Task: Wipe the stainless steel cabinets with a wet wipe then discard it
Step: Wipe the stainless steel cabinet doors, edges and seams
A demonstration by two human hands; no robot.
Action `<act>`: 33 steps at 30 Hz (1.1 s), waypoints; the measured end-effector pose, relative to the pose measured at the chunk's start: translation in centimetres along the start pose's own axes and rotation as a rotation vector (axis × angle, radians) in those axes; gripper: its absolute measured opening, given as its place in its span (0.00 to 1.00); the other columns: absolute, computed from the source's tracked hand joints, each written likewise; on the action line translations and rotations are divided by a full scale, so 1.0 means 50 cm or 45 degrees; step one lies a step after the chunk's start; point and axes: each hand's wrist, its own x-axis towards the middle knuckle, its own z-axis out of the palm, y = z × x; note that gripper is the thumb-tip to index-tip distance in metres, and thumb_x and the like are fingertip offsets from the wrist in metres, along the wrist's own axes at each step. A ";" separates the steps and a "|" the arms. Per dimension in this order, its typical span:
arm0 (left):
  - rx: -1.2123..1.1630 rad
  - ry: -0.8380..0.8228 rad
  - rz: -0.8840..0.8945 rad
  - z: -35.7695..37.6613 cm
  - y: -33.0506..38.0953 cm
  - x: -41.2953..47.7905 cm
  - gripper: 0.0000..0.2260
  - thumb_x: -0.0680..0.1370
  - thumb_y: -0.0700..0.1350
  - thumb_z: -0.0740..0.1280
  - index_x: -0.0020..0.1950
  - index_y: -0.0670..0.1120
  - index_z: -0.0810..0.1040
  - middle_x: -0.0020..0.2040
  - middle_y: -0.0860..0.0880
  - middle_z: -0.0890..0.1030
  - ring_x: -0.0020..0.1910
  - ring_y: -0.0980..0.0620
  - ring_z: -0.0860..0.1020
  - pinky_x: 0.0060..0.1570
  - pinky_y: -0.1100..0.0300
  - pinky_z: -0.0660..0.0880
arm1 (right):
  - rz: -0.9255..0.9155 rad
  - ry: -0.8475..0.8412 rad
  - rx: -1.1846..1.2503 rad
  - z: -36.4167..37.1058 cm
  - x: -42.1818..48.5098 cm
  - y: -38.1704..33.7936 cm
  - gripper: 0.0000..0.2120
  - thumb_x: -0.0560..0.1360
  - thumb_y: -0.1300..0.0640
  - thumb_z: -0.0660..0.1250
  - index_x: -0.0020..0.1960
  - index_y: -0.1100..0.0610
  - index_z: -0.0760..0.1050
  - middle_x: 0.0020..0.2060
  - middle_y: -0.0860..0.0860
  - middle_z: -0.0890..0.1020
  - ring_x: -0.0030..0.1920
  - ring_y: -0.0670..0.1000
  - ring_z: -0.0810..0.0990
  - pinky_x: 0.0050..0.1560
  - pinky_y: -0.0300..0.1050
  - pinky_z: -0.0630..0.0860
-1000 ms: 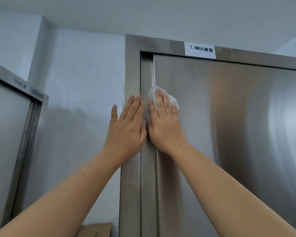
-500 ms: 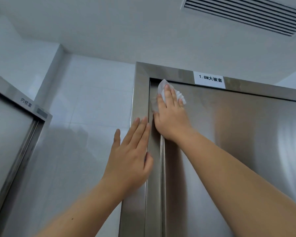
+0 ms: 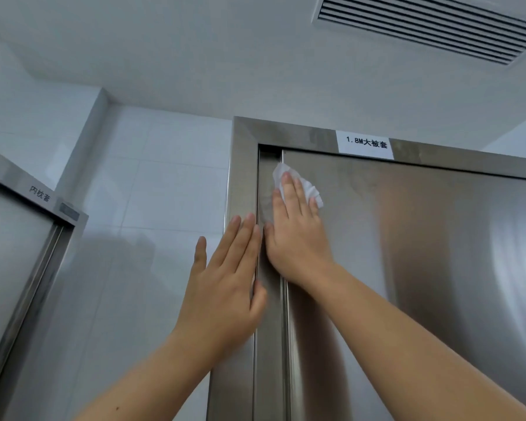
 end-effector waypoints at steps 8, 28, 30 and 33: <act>0.046 0.002 0.004 0.000 0.003 -0.007 0.28 0.71 0.46 0.54 0.69 0.37 0.69 0.71 0.42 0.67 0.69 0.39 0.63 0.60 0.36 0.63 | 0.053 -0.031 0.065 -0.019 0.046 0.018 0.28 0.80 0.53 0.51 0.76 0.57 0.46 0.75 0.55 0.38 0.74 0.52 0.36 0.71 0.50 0.35; 0.068 -0.015 0.012 -0.002 0.001 -0.007 0.28 0.71 0.47 0.54 0.68 0.37 0.70 0.70 0.42 0.68 0.68 0.39 0.66 0.58 0.35 0.65 | 0.123 -0.084 -0.081 -0.023 0.099 0.009 0.29 0.81 0.51 0.49 0.76 0.59 0.42 0.74 0.59 0.36 0.74 0.58 0.36 0.71 0.56 0.38; 0.058 -0.019 0.006 -0.001 0.000 -0.008 0.28 0.71 0.48 0.54 0.68 0.37 0.70 0.70 0.43 0.68 0.68 0.39 0.66 0.58 0.35 0.66 | 0.116 -0.060 -0.084 -0.021 0.098 0.009 0.28 0.81 0.51 0.49 0.76 0.59 0.42 0.74 0.59 0.36 0.74 0.58 0.36 0.71 0.56 0.38; 0.059 -0.017 0.018 0.000 -0.002 -0.010 0.28 0.71 0.48 0.54 0.68 0.38 0.70 0.70 0.43 0.68 0.68 0.40 0.66 0.58 0.35 0.65 | 0.077 -0.031 -0.068 -0.016 0.074 0.014 0.28 0.81 0.51 0.48 0.76 0.59 0.43 0.74 0.59 0.37 0.74 0.57 0.36 0.71 0.56 0.37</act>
